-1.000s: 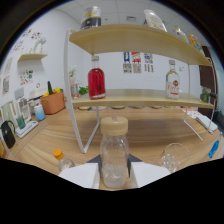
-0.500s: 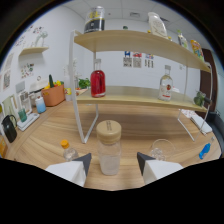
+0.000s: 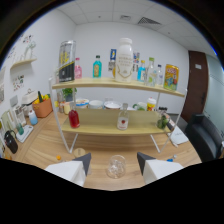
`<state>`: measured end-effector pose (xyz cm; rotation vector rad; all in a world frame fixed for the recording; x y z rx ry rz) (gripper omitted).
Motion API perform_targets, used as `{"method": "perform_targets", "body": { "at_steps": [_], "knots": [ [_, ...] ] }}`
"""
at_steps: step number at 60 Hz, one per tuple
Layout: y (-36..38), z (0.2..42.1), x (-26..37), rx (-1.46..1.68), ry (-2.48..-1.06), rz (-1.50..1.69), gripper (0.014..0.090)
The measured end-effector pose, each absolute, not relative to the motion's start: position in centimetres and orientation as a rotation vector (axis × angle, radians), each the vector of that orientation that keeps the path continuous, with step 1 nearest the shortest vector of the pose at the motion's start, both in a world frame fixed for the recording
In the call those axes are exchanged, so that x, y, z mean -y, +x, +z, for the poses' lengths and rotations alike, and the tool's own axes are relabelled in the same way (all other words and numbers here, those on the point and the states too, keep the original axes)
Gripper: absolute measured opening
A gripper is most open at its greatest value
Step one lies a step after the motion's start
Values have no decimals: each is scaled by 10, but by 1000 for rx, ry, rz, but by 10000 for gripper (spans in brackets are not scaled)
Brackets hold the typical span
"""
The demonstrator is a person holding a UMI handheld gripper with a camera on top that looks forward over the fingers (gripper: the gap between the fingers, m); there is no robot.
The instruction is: Make me a cup of Mount Fuji.
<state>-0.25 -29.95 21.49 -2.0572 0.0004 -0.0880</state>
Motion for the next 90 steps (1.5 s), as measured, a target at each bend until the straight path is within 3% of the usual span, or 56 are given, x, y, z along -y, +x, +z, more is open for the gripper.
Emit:
{"method": "perform_targets", "body": {
  "at_steps": [6, 7, 8, 14, 25, 34, 43, 56, 76, 83, 90],
  "knots": [
    [4, 283, 269, 15, -1954, -102, 863],
    [5, 294, 263, 17, -1935, -102, 824],
    [5, 304, 257, 18, -1917, -102, 865],
    [7, 361, 218, 4, -1813, -69, 868],
    [16, 403, 147, -8, -1721, -52, 846],
    [24, 403, 103, -33, -1727, -45, 765],
    [29, 398, 85, -48, -1744, -47, 510],
    [25, 400, 90, -50, -1757, -3, 490],
    [42, 465, 162, -34, -1613, 45, 486],
    [70, 427, 191, -42, -1627, 9, 486],
    [103, 343, 214, -86, -1735, -17, 483]
  ]
}}
